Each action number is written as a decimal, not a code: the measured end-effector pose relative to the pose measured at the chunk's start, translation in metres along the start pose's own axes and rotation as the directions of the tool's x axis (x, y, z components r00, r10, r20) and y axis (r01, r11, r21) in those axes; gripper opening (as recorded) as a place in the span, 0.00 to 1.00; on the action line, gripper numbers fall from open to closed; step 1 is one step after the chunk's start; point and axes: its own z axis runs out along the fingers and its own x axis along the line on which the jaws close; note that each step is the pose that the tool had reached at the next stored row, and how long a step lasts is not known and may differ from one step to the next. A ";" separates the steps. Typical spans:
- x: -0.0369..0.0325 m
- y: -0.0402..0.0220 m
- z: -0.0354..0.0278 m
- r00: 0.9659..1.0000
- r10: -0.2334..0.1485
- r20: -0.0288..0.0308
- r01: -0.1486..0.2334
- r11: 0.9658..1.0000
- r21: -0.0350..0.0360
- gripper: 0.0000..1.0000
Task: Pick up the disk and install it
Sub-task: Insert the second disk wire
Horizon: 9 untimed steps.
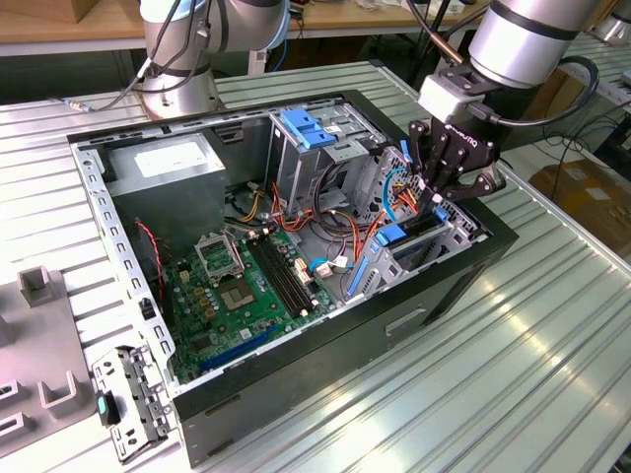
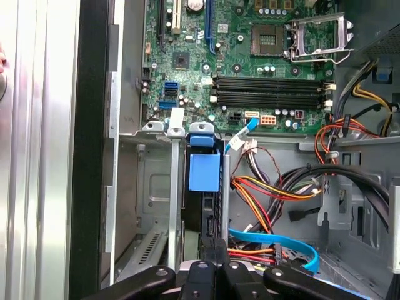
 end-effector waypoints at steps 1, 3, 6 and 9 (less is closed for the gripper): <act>0.0000 0.0007 0.0000 1.000 0.000 0.000 0.000 1.000 0.000 0.11; -0.0001 0.0008 0.0000 1.000 0.000 0.000 0.000 1.000 0.000 0.11; 0.0000 0.0009 -0.0029 1.000 0.000 0.000 0.000 1.000 0.000 0.11; 0.0001 0.0011 -0.0086 1.000 0.000 0.000 0.000 1.000 0.000 0.11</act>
